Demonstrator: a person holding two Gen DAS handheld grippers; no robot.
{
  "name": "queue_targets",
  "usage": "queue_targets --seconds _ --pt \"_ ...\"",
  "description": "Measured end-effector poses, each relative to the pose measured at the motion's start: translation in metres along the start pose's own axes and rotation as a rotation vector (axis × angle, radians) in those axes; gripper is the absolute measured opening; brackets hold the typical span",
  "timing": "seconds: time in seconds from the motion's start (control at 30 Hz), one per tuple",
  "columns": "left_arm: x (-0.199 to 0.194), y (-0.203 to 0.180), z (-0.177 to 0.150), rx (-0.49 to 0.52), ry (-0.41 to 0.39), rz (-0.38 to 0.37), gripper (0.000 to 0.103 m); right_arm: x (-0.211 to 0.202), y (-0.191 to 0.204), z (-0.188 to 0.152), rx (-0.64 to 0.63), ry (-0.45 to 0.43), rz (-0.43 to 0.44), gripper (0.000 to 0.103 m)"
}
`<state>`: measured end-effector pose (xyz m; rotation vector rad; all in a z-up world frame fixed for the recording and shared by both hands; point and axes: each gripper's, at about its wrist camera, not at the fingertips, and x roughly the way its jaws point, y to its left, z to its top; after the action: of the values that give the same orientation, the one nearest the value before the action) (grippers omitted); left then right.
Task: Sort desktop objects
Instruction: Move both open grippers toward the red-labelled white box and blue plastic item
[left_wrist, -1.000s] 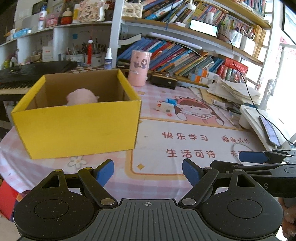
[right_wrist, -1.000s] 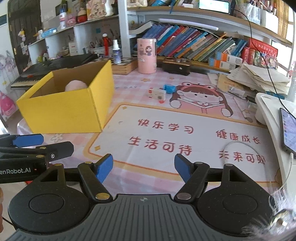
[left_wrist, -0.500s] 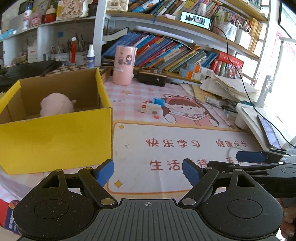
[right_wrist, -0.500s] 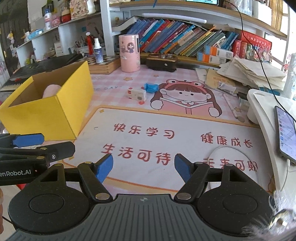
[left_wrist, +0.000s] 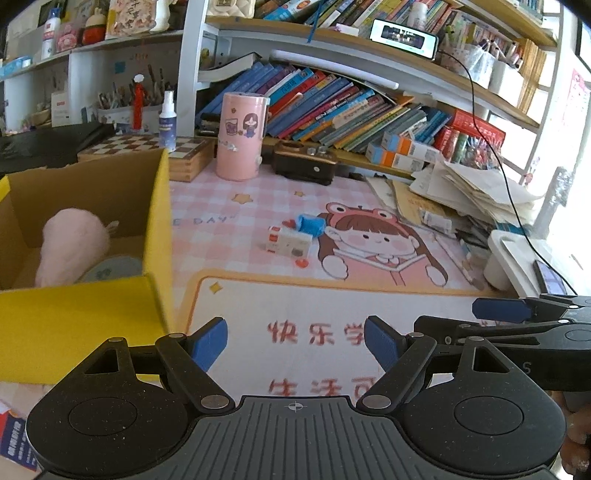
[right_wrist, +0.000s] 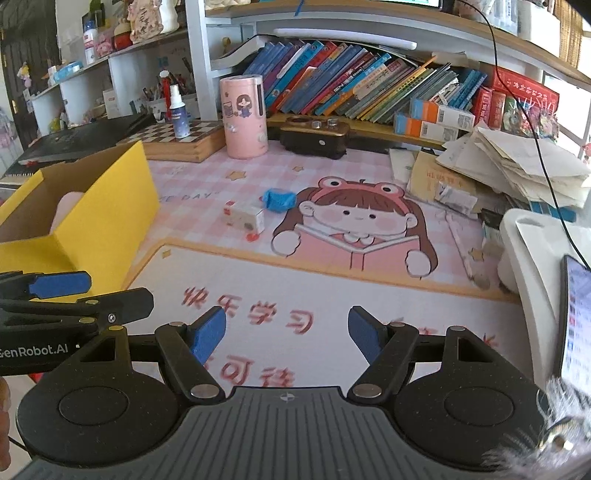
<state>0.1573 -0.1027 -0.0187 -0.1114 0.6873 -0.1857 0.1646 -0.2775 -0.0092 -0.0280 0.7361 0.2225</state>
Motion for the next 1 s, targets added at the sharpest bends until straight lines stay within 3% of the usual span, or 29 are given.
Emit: queue_targets --seconds 0.5,1.0 --pt "0.044 -0.025 0.025 -0.048 -0.017 0.114 0.083 0.043 -0.057 0.040 -0.025 -0.008 0.081 0.071" --pt "0.112 -0.026 0.046 -0.075 0.006 0.189 0.083 0.083 -0.074 0.076 -0.031 -0.011 0.112 0.071"
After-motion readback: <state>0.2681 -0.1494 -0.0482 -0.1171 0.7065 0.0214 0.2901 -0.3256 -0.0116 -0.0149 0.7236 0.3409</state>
